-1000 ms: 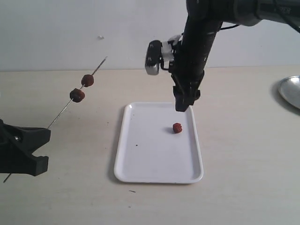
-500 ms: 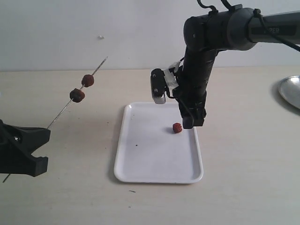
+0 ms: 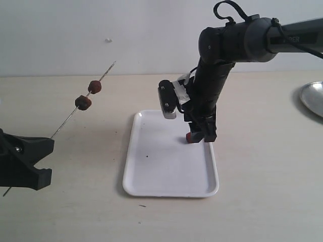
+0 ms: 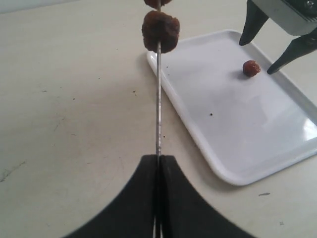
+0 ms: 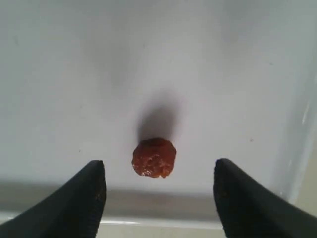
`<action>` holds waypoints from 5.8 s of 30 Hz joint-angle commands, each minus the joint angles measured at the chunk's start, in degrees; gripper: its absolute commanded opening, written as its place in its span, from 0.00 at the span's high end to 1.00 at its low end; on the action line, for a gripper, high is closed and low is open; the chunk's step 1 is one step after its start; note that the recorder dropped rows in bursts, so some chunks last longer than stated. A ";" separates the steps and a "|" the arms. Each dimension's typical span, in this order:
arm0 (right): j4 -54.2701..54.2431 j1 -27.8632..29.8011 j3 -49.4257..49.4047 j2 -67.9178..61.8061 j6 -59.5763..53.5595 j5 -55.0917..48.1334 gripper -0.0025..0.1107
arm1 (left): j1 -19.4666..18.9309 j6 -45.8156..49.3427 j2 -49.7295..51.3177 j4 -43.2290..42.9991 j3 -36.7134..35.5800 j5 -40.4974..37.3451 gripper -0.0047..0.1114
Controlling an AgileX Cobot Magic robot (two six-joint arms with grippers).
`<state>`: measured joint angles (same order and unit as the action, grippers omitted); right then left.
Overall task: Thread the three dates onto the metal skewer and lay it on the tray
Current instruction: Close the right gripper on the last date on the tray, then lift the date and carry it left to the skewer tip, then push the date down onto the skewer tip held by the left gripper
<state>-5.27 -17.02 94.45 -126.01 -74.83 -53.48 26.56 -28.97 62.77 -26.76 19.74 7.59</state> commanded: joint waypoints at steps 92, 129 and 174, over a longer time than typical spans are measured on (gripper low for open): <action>-70.83 0.37 -0.22 2.67 38.35 19.70 0.73 | -0.12 -8.69 -0.34 0.51 -0.19 -4.38 0.96; -90.38 0.37 -0.22 2.56 38.35 13.96 0.73 | 1.52 -10.26 -0.23 -3.07 -0.19 4.46 0.96; -89.12 2.77 -0.22 2.66 35.26 7.76 0.73 | 1.41 -8.98 -0.23 -2.70 -0.19 6.22 0.96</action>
<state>-94.12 -14.47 94.24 -123.99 -38.75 -44.52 27.65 -38.14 62.77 -29.71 19.74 12.33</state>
